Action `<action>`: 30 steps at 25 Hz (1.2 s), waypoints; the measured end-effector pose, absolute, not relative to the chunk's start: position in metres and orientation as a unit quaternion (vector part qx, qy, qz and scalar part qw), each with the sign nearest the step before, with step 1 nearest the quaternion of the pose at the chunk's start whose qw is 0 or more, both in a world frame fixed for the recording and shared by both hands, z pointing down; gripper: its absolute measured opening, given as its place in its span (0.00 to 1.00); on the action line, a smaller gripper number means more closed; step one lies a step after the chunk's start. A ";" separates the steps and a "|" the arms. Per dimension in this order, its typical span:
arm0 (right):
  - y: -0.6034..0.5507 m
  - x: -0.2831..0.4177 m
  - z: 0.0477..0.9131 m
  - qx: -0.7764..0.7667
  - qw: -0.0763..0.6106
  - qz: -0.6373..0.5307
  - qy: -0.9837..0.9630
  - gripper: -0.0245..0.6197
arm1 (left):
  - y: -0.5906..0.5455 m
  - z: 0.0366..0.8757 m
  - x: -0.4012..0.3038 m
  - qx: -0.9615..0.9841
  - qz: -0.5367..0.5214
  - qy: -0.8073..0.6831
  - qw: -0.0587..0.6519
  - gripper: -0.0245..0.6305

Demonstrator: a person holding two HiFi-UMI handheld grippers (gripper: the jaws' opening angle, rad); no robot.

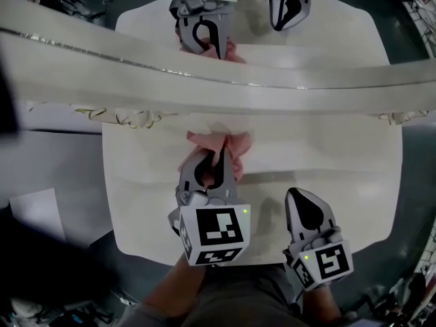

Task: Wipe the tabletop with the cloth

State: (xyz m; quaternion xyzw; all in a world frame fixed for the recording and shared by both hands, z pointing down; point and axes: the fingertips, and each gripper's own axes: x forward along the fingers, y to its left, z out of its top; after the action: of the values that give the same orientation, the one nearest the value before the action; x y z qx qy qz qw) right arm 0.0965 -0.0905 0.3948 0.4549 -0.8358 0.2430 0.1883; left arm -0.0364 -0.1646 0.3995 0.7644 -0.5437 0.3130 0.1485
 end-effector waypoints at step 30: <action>-0.084 0.019 0.394 0.390 0.210 0.221 -0.869 0.06 | -0.144 0.403 -0.122 0.730 0.306 -0.586 0.172 0.07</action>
State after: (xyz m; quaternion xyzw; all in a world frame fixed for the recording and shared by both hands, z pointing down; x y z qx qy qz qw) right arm 0.0186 -0.0835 0.3944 0.3898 -0.8690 0.2210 0.2098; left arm -0.1217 -0.1439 0.4030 0.7305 -0.5861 0.3056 0.1717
